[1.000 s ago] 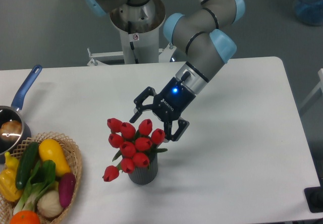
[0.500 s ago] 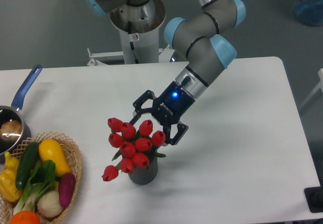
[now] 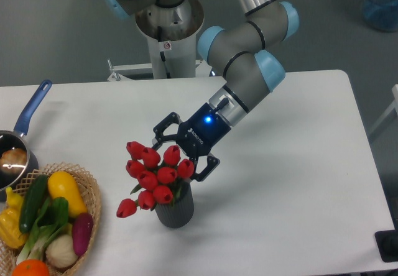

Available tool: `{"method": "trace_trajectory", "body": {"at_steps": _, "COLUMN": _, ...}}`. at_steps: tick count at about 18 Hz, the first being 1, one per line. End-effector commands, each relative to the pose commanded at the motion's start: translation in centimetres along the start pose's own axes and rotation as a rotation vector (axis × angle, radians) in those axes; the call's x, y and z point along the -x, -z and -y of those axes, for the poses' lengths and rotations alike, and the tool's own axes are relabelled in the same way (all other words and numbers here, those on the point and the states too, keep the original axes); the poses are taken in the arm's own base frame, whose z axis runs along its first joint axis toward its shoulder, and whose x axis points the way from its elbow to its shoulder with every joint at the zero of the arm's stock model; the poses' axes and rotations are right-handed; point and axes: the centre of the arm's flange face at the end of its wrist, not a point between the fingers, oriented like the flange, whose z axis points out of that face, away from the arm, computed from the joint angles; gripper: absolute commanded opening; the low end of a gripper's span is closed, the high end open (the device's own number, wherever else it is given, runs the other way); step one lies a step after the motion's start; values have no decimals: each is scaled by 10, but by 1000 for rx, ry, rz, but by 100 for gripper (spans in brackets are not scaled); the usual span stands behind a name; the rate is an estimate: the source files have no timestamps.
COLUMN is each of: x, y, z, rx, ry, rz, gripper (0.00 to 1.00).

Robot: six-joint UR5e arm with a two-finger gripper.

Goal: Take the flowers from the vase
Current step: 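Lower the gripper around the tulip stems and close it, then lift the gripped tulips up out of the vase and away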

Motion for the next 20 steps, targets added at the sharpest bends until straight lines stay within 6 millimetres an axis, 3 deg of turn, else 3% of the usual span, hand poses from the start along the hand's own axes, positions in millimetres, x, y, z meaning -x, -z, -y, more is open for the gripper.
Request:
{"method": "trace_trajectory", "body": {"at_steps": 3, "x": 5, "y": 8, "z": 5, "rx": -5, "ry": -1, "rz": 15, "gripper": 18}}
{"method": "trace_trajectory", "body": {"at_steps": 6, "x": 8, "y": 12, "z": 14, "rx": -17, "ry": -15, "rz": 21, "gripper": 6}}
{"method": "trace_trajectory", "body": {"at_steps": 13, "x": 18, "y": 36, "z": 43, "rx": -97, "ry": 8, "rz": 36, "gripper": 2}}
{"method": "trace_trajectory", "body": {"at_steps": 20, "x": 9, "y": 59, "z": 77, "rx": -173, "ry": 13, "rz": 39, "gripper": 2}}
